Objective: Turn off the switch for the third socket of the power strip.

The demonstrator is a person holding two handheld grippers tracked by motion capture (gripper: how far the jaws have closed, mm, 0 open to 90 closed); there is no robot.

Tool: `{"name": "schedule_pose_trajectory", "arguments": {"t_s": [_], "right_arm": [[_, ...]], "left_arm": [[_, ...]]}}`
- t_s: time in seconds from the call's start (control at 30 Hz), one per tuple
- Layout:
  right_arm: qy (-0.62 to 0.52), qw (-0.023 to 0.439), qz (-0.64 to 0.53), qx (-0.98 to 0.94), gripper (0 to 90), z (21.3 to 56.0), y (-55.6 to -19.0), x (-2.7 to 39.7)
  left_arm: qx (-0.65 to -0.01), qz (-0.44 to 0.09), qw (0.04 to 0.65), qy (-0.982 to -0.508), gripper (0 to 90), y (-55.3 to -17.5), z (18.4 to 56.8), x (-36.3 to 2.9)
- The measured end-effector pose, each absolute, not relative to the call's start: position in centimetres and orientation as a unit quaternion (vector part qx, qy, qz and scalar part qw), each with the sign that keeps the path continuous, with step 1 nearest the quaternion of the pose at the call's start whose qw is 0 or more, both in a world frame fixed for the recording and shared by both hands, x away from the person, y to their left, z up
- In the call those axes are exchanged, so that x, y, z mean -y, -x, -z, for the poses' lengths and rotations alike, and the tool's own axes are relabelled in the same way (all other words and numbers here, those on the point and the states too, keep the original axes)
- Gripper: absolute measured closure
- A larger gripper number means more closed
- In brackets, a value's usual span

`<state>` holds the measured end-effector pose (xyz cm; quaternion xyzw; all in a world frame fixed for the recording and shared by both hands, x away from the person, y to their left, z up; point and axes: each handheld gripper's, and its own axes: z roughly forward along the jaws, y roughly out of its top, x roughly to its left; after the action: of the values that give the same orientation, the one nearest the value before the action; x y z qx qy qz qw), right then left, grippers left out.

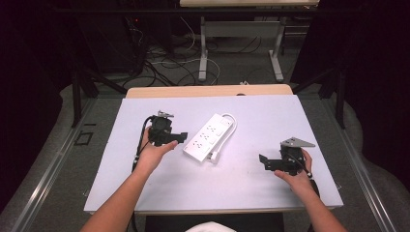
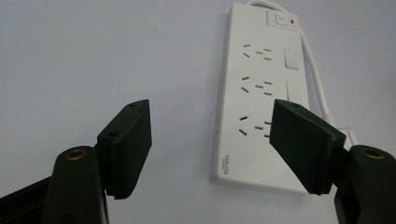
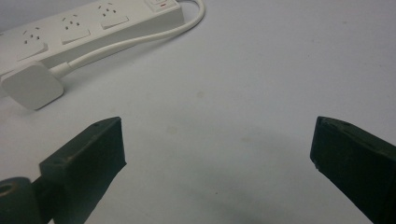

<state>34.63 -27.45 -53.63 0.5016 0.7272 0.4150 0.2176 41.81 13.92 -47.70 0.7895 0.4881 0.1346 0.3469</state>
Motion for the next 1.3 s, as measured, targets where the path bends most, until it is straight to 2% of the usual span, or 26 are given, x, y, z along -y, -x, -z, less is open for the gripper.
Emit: {"name": "schedule_pose_trajectory", "arguments": {"t_s": [0.27,0.53,0.87,1.3], "right_arm": [[-0.501,0.218,-0.415,-0.727,2.5,53.6,-34.6,27.4],[-0.503,0.217,-0.415,-0.727,2.5,53.7,-34.6,27.3],[-0.504,0.22,-0.415,-0.725,2.5,53.7,-34.6,27.3],[-0.502,0.218,-0.415,-0.727,2.5,53.7,-34.6,27.3]], "left_arm": [[-0.5,-0.133,0.35,-0.78,26.8,-41.7,48.0,-15.2],[-0.498,-0.148,0.349,-0.78,19.1,-41.4,48.6,-16.1],[-0.517,-0.156,0.35,-0.765,14.0,-41.0,49.6,-17.4],[-0.523,-0.161,0.377,-0.747,0.3,-40.1,50.3,-19.3]]}}
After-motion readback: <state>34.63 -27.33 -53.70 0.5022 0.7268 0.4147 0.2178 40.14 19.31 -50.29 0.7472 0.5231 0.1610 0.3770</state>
